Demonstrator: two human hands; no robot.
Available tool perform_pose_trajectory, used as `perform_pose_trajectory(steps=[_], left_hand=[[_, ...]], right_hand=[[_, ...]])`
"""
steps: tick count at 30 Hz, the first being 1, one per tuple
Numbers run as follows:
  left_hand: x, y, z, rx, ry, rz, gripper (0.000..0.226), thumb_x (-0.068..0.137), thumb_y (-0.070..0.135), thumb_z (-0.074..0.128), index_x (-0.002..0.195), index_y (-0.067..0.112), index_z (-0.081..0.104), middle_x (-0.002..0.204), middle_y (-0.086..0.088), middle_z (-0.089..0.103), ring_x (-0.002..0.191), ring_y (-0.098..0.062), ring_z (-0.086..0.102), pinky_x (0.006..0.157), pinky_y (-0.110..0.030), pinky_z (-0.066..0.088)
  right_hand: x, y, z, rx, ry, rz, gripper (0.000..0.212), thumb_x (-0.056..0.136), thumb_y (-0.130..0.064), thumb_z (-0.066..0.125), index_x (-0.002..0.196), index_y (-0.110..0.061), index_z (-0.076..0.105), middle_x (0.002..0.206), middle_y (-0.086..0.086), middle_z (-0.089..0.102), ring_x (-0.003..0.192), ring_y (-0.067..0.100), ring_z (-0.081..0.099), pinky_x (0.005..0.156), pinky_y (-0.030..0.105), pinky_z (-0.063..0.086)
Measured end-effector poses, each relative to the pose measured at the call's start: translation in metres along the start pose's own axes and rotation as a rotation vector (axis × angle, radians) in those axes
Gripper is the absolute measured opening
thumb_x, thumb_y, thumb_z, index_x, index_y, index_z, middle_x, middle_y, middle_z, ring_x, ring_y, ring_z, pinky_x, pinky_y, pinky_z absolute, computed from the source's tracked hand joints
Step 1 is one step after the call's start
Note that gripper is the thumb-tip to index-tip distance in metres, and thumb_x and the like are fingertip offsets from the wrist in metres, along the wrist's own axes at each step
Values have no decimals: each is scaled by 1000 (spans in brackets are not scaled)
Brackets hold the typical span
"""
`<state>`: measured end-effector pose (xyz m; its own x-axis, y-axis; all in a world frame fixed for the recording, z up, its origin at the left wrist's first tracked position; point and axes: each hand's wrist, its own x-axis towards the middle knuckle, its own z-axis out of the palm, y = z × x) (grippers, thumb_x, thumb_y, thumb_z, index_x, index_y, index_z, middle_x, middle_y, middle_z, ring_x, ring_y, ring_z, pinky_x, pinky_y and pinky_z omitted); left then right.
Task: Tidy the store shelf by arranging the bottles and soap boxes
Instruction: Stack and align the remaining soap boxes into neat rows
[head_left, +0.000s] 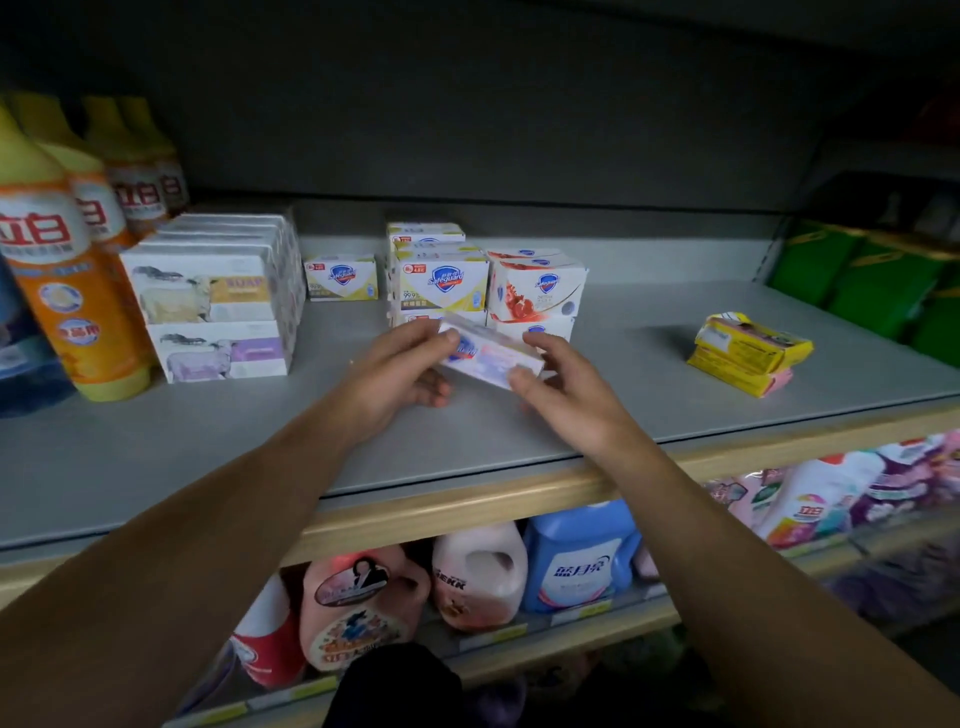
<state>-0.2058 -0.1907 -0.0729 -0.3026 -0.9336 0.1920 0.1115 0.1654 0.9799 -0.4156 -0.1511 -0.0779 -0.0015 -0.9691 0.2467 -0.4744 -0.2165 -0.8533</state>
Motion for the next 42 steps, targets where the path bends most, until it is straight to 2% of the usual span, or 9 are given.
perform_pose_trajectory(steps=[4, 8, 12, 17, 21, 24, 31, 36, 42], left_hand=[[3, 1, 3, 254, -72, -42, 52, 68, 60, 61, 82, 10, 62, 69, -7, 63, 56, -16, 59, 52, -24, 50], [11, -2, 7, 374, -52, -79, 66, 59, 78, 54, 72, 14, 61, 58, -3, 64, 48, -13, 57, 44, -23, 45], [22, -2, 5, 395, -88, -144, 77, 61, 81, 52, 82, 8, 68, 55, -4, 63, 46, -13, 54, 42, -21, 42], [30, 4, -3, 179, -207, -285, 77, 55, 77, 60, 99, 14, 64, 63, -12, 66, 49, -16, 60, 46, -23, 49], [32, -2, 3, 66, -45, -225, 35, 89, 51, 59, 92, 18, 69, 76, -6, 75, 53, -16, 66, 51, -28, 55], [27, -2, 5, -20, -94, -111, 17, 95, 30, 60, 108, 20, 65, 91, -2, 75, 56, -17, 65, 53, -31, 56], [20, -1, -5, 52, -181, 130, 43, 82, 7, 71, 121, 20, 60, 123, -9, 63, 69, -27, 69, 68, -40, 60], [21, -3, -5, 111, -195, 215, 34, 78, 7, 74, 106, 26, 69, 118, 7, 67, 96, -32, 70, 86, -41, 58], [22, -3, -6, 155, -160, 211, 33, 79, 4, 75, 99, 30, 71, 107, 9, 70, 83, -25, 71, 79, -40, 60]], right_hand=[[5, 1, -5, 13, 135, 97, 50, 83, -70, 40, 84, -29, 68, 57, -5, 61, 56, 6, 55, 65, 28, 42], [9, 4, -6, 64, 228, 163, 51, 72, -78, 35, 65, -40, 68, 48, -5, 57, 48, 6, 52, 61, 30, 42], [9, 6, -7, 66, 242, 166, 56, 78, -75, 37, 77, -26, 66, 51, -2, 56, 51, 10, 52, 60, 28, 43], [8, 6, -4, 182, 221, 47, 11, 95, -35, 58, 100, -33, 68, 89, -7, 68, 56, 11, 58, 62, 23, 51], [7, 12, -3, 173, 102, -94, 48, 83, -5, 74, 124, -24, 59, 117, 3, 66, 103, 11, 64, 79, 37, 57], [9, 15, -4, 269, 137, -54, 45, 83, -18, 73, 124, -30, 57, 119, 1, 65, 93, 14, 68, 70, 30, 54], [9, 15, -4, 203, 144, -97, 31, 88, -4, 67, 106, -29, 61, 107, -14, 70, 64, 5, 60, 60, 24, 50], [6, 14, -5, 205, 155, -93, 47, 80, -6, 76, 113, -37, 61, 114, -17, 68, 79, 0, 62, 75, 15, 51], [5, 7, 1, -3, 164, -195, 56, 80, -3, 75, 125, -31, 58, 123, -1, 61, 92, 10, 56, 85, 23, 46]])
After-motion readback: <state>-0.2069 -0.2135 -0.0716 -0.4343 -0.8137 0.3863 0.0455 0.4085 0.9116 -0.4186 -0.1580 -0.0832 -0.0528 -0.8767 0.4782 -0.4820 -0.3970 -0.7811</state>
